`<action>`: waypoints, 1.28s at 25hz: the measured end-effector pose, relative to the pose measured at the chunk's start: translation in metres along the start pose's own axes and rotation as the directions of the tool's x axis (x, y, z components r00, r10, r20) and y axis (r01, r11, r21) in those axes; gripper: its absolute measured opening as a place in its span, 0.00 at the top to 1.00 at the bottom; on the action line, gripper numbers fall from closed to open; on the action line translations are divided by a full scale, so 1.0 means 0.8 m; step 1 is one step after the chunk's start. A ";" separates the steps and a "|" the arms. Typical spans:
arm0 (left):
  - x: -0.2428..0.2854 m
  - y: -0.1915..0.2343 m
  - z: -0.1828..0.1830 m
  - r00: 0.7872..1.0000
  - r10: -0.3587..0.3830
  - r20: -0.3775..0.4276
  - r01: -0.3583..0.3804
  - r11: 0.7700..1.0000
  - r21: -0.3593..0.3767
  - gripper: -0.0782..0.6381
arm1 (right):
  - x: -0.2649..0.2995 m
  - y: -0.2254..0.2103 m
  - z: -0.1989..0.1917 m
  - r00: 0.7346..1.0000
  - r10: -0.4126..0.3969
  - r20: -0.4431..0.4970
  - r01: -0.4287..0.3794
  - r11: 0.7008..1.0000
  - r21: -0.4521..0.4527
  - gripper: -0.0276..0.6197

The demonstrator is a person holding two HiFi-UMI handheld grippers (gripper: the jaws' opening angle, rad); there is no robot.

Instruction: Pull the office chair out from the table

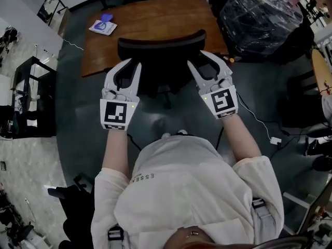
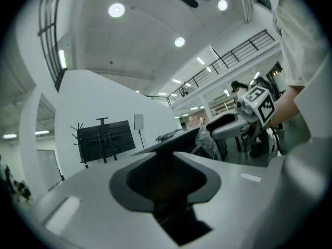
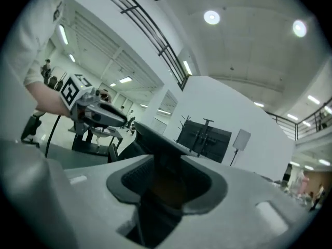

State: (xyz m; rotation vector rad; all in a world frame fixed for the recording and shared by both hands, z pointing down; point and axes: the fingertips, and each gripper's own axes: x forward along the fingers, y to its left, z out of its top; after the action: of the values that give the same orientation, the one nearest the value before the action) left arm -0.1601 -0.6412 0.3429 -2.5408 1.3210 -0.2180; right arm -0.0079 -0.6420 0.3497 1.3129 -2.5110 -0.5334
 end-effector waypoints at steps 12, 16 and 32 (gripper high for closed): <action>0.058 0.021 -0.014 0.880 -0.084 -0.468 0.365 0.750 0.552 0.43 | 0.077 -0.015 0.011 0.930 0.293 -0.222 -0.365 0.810 -0.459 0.52; 0.082 0.011 -0.023 0.831 -0.094 -0.549 0.470 0.648 0.600 0.48 | 0.093 -0.004 -0.001 0.890 0.344 -0.299 -0.455 0.717 -0.528 0.53; 0.097 -0.002 -0.052 0.860 -0.022 -0.511 0.464 0.453 0.761 0.84 | 0.106 0.023 -0.035 0.880 0.230 -0.416 -0.470 0.548 -0.692 0.95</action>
State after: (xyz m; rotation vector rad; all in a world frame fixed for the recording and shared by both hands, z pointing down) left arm -0.1250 -0.7112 0.3834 -1.7518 0.5916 -1.2512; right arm -0.0582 -0.7082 0.3876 0.4629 -1.8283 -1.0862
